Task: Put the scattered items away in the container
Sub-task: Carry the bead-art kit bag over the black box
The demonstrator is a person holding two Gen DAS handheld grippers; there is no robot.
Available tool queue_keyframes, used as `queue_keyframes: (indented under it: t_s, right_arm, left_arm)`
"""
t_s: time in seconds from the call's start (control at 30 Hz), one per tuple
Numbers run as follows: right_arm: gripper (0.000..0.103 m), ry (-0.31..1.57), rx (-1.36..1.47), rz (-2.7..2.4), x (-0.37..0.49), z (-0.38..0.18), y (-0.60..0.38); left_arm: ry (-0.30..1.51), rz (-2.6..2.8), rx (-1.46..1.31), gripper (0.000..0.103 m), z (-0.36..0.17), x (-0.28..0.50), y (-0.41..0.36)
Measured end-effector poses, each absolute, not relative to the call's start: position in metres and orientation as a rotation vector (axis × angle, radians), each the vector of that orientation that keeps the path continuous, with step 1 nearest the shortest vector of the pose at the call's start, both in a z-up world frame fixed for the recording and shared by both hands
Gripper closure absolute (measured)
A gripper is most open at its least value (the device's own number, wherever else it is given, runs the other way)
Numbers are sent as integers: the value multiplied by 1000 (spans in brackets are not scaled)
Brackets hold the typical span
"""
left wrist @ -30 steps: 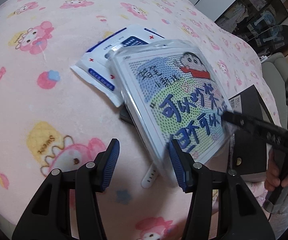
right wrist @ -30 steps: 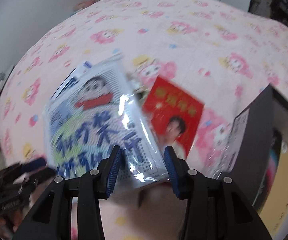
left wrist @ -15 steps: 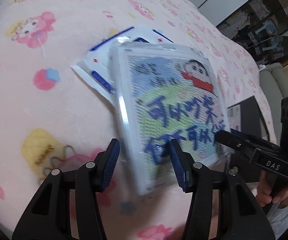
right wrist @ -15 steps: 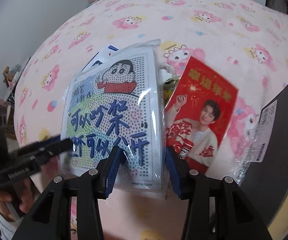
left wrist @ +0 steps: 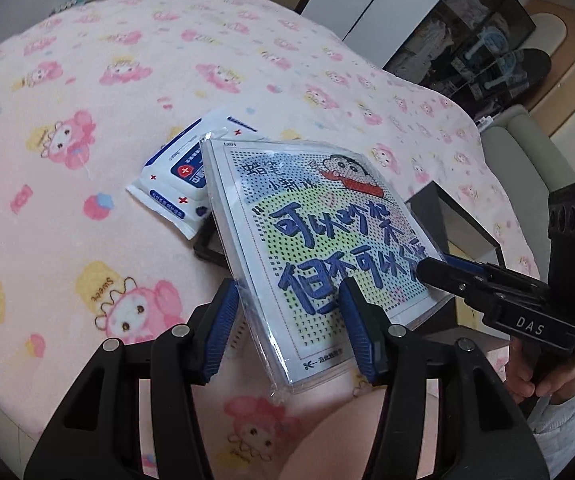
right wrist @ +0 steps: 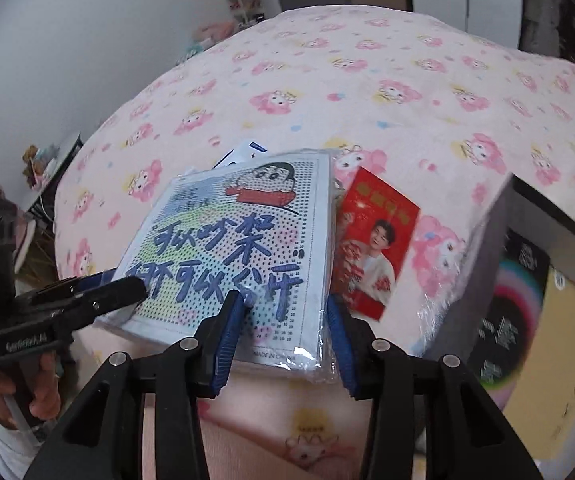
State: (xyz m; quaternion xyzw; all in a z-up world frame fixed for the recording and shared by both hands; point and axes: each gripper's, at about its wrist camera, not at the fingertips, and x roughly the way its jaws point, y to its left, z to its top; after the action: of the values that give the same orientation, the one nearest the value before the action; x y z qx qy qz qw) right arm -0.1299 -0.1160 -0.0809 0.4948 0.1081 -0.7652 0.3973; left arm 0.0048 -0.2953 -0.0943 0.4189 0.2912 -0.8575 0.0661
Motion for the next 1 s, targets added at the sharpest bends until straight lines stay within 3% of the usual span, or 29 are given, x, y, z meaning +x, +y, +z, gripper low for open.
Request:
queue_keyframes:
  t_s: [0.5,0.83,1.0]
  right_arm:
    - [64,172,1119,-2119,-117,-7,16]
    - [64,71,1160,-2308,-138,1,133]
    - [65,45,1217,-2353,-154,-16,174]
  left_arm:
    - [782,-2816,1302,49,-27,-31,-184]
    - [646,-2903,1521,49,-14,-106,-74]
    - [640,-2863,1672,49,-35,-143,-34]
